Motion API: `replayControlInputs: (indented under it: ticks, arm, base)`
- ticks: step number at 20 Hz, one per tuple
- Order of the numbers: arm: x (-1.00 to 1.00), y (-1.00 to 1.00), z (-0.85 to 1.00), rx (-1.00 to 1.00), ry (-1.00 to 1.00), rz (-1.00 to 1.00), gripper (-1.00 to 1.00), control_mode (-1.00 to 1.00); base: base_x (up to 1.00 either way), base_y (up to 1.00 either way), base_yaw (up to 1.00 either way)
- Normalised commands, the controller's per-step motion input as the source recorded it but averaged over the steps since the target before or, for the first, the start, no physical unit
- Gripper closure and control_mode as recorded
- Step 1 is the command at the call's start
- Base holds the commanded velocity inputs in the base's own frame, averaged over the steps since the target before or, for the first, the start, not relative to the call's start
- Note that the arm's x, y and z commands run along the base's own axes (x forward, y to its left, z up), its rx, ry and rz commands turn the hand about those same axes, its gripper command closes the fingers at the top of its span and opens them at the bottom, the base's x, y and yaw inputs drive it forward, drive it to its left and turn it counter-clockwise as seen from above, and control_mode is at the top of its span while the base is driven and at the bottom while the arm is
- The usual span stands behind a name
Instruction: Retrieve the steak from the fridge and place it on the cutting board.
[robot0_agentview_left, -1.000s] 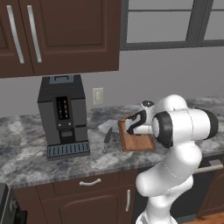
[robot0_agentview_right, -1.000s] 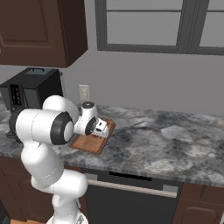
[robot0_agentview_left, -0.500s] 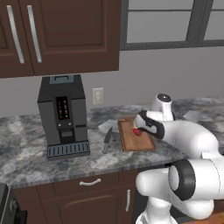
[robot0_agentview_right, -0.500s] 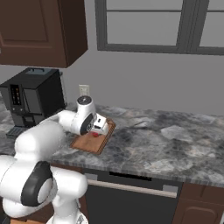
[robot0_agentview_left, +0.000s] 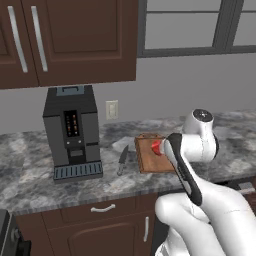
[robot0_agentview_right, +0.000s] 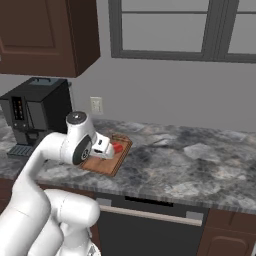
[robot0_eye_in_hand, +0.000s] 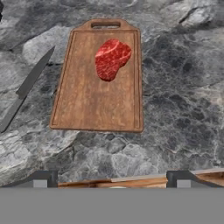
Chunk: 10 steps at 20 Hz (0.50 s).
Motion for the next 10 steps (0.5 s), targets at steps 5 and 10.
replayControlInputs:
  ticks: [5,10]
  arm:
    - [-0.33,0.36,0.36,-0.22,0.05,0.00,-1.00,-1.00]
    - [-0.08,0.44,0.37,-0.13,0.14,-0.02,-1.00,-1.00]
  base:
    - [0.00,0.00,0.00]
    - [0.00,0.00,0.00]
